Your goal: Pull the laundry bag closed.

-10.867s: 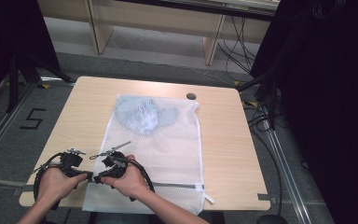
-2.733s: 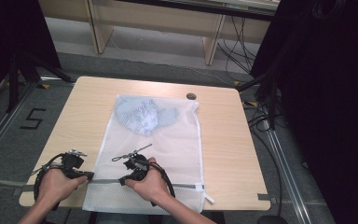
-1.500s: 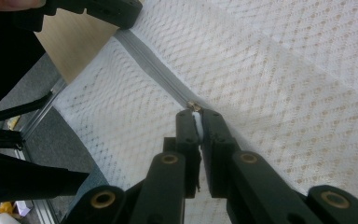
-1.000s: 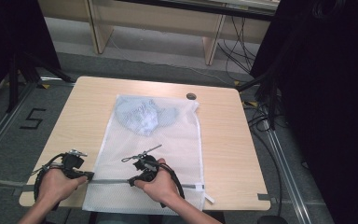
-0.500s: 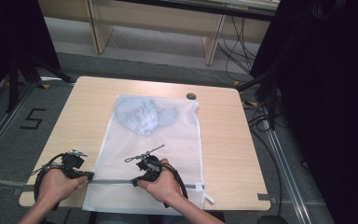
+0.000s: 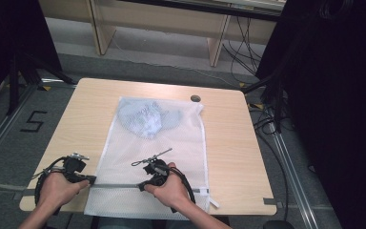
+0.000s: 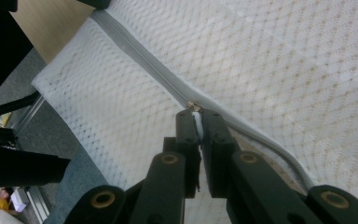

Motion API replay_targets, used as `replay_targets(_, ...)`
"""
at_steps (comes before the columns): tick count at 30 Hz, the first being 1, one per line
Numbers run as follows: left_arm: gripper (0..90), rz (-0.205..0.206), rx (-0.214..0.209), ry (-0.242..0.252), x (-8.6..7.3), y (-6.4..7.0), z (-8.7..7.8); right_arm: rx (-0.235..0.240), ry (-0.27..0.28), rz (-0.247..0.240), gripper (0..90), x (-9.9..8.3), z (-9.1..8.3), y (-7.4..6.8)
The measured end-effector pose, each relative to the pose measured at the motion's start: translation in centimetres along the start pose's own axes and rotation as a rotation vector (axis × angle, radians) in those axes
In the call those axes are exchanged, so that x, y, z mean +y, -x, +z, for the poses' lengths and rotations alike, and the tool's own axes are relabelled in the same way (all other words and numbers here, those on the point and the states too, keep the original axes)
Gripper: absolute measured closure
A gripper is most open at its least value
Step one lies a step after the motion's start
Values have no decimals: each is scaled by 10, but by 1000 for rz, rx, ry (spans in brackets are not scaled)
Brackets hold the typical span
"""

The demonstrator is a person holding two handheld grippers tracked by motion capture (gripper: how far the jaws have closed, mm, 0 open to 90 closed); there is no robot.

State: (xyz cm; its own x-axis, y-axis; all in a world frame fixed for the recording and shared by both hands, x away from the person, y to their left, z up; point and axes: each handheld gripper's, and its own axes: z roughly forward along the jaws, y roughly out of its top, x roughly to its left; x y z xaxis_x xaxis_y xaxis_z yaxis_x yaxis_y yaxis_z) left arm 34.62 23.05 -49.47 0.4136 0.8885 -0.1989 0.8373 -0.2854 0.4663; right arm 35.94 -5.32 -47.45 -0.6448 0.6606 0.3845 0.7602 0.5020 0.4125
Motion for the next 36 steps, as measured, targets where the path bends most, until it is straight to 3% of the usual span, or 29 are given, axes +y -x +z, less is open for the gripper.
replay_targets(36, 899, 7, 6, -4, 0, 0, 0, -22, -1, 4, 869, -10, -13, 10)
